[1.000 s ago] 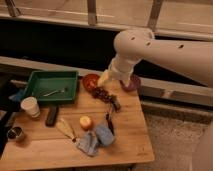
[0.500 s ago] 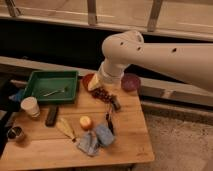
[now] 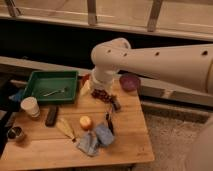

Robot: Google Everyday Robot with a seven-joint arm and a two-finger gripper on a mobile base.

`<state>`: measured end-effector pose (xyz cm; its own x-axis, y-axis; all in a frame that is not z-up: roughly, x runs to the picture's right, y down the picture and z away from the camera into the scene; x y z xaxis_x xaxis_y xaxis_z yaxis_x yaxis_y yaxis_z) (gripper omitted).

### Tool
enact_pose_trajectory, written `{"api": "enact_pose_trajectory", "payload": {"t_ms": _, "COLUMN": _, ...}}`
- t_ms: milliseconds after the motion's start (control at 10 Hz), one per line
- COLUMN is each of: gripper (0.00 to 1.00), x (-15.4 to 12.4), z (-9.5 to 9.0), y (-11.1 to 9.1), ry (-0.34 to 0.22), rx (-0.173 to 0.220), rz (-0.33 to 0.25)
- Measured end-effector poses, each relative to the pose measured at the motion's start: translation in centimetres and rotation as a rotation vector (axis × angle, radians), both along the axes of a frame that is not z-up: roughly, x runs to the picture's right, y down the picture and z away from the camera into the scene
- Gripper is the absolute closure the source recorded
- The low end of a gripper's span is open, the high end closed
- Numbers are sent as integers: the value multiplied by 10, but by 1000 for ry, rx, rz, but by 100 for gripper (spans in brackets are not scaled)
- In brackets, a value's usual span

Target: Wipe table surface with eraser

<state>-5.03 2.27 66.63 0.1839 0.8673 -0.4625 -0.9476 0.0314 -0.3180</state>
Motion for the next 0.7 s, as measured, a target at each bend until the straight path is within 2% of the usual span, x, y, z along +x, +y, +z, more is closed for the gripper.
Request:
{"api": "enact_pose_trajectory", "payload": {"t_ms": 200, "gripper": 20, "x": -48, "z": 10, "y": 13, "ry": -53, "rx": -17, "rz": -19}}
{"api": "enact_pose_trajectory", "payload": {"t_ms": 700, "gripper": 20, "x": -143, "z": 40, "y": 29, "ry": -133, "rx": -35, "rz": -54}}
